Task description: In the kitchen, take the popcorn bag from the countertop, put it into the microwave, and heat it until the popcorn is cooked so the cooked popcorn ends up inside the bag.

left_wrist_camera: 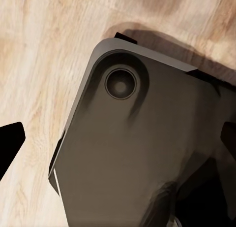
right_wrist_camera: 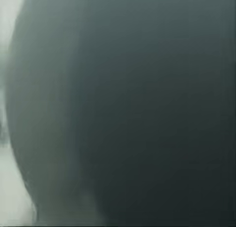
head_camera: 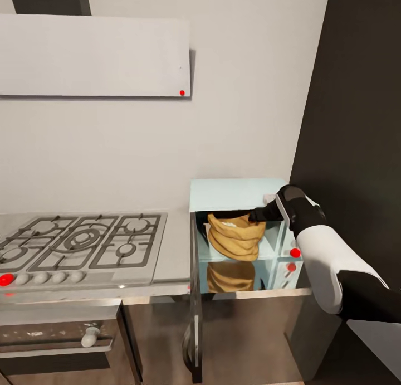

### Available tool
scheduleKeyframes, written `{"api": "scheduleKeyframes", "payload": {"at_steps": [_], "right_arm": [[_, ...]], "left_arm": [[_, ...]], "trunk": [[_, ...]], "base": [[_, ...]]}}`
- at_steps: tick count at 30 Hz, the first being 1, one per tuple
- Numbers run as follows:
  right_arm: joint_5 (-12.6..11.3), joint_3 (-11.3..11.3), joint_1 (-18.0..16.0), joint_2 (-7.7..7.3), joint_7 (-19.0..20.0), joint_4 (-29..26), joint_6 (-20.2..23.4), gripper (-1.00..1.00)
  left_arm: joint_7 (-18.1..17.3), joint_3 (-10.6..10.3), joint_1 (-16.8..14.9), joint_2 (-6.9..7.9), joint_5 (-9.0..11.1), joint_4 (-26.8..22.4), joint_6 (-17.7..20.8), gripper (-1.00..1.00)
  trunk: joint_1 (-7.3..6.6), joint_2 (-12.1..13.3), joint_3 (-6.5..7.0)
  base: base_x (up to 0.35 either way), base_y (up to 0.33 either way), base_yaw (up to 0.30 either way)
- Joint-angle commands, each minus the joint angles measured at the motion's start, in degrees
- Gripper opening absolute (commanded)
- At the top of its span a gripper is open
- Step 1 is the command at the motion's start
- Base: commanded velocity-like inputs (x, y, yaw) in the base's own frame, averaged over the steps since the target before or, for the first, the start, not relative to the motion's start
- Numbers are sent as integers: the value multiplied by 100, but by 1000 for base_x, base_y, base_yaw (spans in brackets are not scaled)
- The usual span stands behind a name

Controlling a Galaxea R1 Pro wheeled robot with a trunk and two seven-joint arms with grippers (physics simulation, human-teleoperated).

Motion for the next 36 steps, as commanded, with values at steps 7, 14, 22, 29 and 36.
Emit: {"api": "scheduleKeyframes", "payload": {"at_steps": [7, 14, 22, 29, 36], "right_arm": [[279, -19, -1, -15, 102, 230, 15, 100], [267, -36, -1, -18, 1525, -1316, 15, 100], [364, -11, 954, -274, 1828, -2816, 15, 100], [352, -34, 2540, -271, 1713, -2751, -151, 100], [200, -46, 2950, -49, 1680, -2582, -1482, 100]], "left_arm": [[12, 37, 0, -20, -4, -7, -10, 100], [12, 27, 0, -31, -12, 1, -10, 100], [12, 24, 0, -22, -13, 2, -10, 100], [12, 25, 0, -12, -8, 2, -10, 100], [12, 25, 0, -12, -9, 1, -10, 100]], "trunk": [[1, -2, -8], [1, -2, -8], [1, -2, -8], [1, -2, -8], [1, -2, -8]], "base": [[-282, 0, 0], [-345, 0, 0], [-294, 0, 0], [-11, 0, 0], [0, 0, 0]]}}
